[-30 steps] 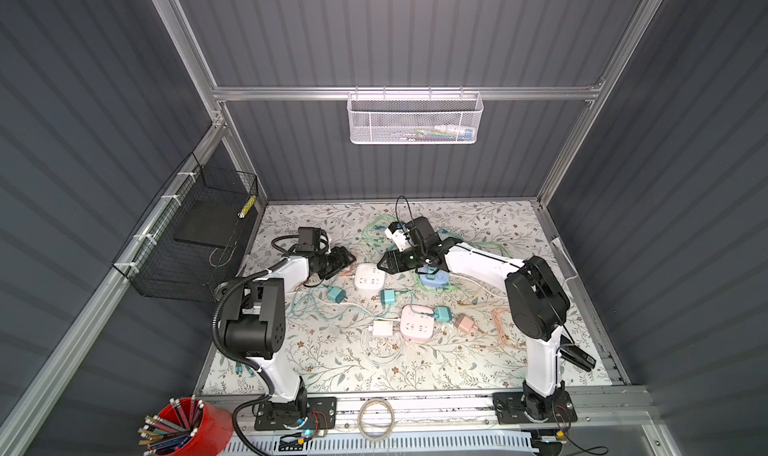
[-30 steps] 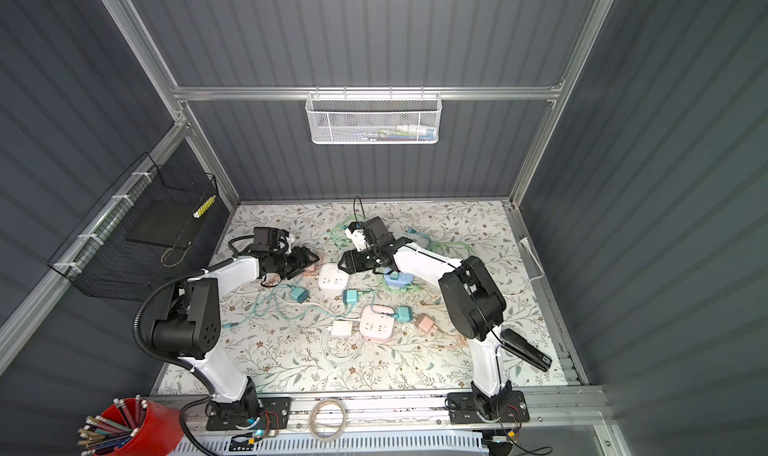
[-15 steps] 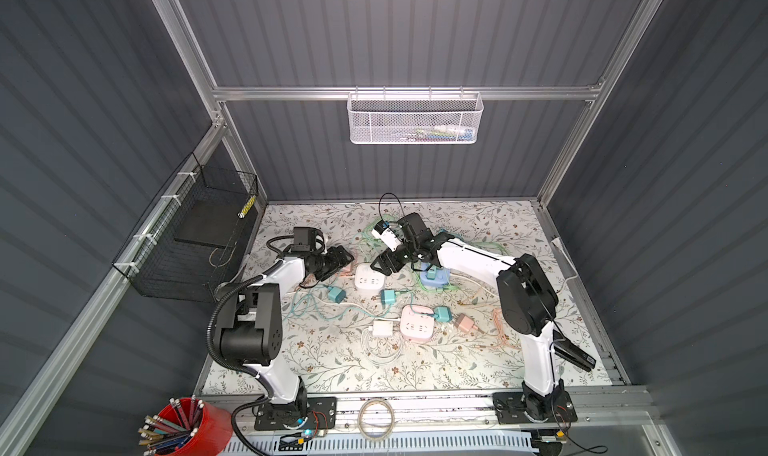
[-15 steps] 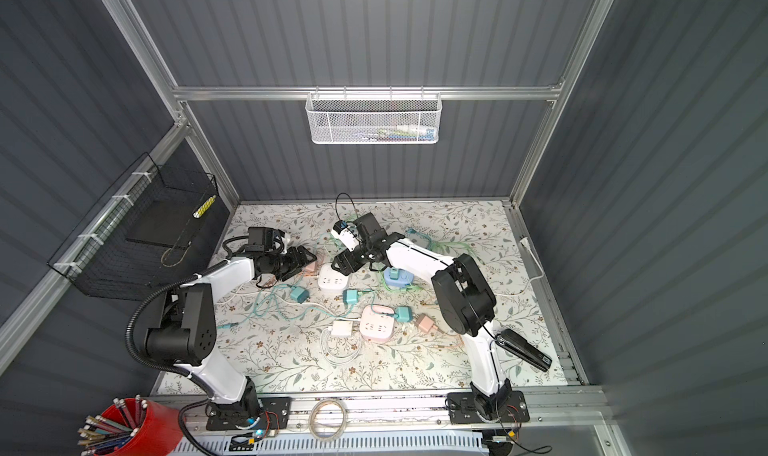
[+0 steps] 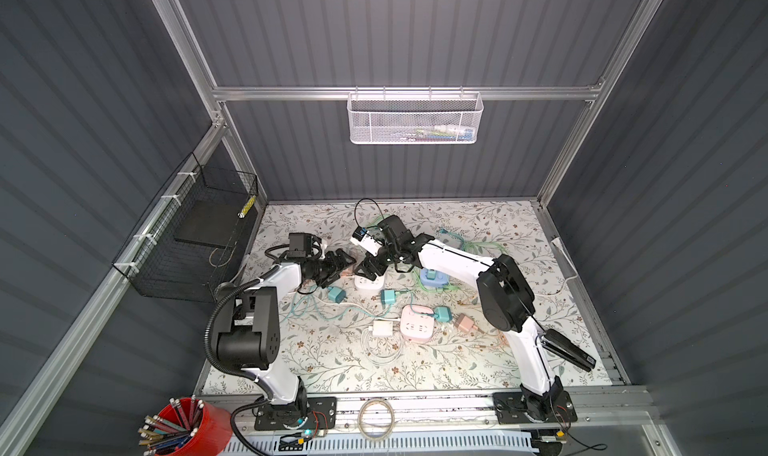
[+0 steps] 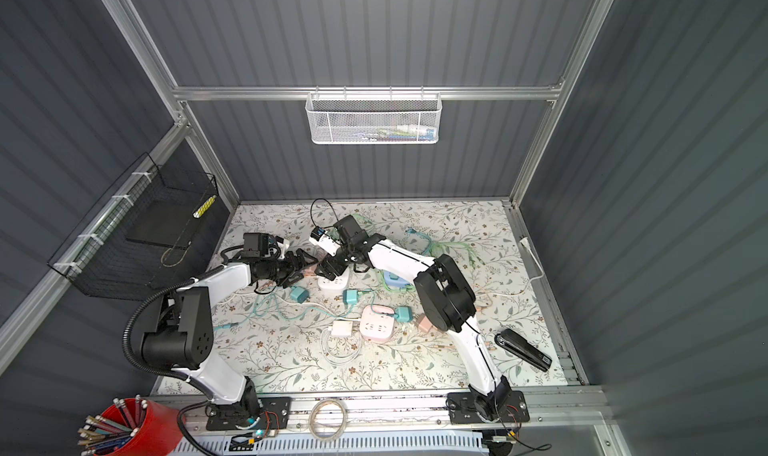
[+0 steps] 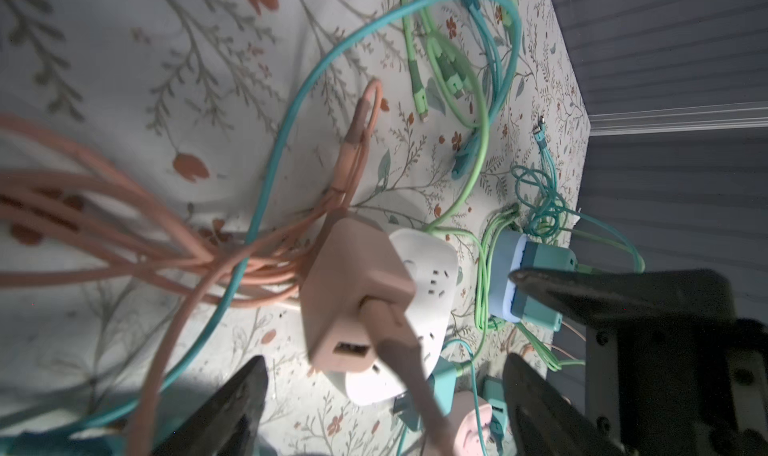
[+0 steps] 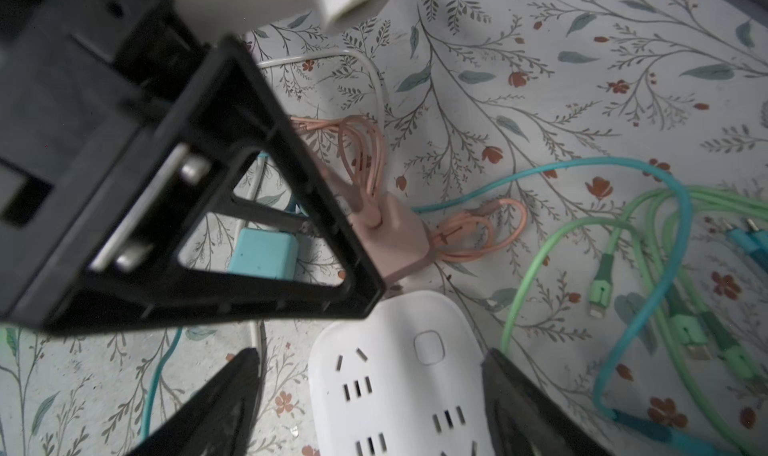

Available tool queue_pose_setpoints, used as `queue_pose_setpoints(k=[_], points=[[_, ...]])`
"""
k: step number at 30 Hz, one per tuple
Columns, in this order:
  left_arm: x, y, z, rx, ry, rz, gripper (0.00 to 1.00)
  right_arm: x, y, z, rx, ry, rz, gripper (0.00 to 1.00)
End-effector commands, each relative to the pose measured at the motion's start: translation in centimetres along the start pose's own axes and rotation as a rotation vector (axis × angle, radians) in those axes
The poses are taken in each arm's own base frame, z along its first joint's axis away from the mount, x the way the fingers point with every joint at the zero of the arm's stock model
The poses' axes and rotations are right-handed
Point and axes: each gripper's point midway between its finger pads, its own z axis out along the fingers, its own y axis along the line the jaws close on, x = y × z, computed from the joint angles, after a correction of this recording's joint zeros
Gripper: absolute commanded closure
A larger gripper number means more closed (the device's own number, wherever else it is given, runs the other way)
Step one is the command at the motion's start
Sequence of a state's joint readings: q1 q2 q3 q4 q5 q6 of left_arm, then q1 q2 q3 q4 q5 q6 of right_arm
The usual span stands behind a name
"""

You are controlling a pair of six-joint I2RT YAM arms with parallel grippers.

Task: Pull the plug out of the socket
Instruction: 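Open the left gripper to release the pink charger on the table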

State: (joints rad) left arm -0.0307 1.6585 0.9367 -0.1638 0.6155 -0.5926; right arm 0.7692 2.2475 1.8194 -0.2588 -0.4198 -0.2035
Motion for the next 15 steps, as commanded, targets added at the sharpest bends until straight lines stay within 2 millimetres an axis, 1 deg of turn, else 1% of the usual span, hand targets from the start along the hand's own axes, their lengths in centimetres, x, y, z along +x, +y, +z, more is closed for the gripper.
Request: queue_pose_setpoints(k=[1, 4, 8, 10, 12, 15], points=[[0.1, -1.9, -1.3, 0.086, -0.008, -0.019, 0.10, 0.1, 0.5, 1.0, -0.021, 0.012, -0.018, 0.15], [0.4, -2.0, -2.1, 0.068, -0.017, -0.019, 0.08, 0.0, 0.5, 1.2, -0.025, 0.010, -0.003, 0.16], [0.2, -2.7, -3.9, 0.052, -0.068, -0.004, 0.07, -0.2, 0.7, 0.8, -0.029, 0.006, 0.007, 0.17], [0.1, -3.0, -4.8, 0.033, -0.092, 0.017, 0.07, 0.1, 1.0, 0.2, -0.029, 0.010, 0.012, 0.17], [-0.1, -3.2, -5.7, 0.001, -0.117, 0.035, 0.07, 0.1, 1.4, -0.9, -0.021, -0.007, 0.011, 0.17], [-0.4, -3.6, -6.3, -0.003, -0.135, 0.044, 0.08, 1.0, 1.9, -1.6, -0.018, -0.005, 0.029, 0.18]])
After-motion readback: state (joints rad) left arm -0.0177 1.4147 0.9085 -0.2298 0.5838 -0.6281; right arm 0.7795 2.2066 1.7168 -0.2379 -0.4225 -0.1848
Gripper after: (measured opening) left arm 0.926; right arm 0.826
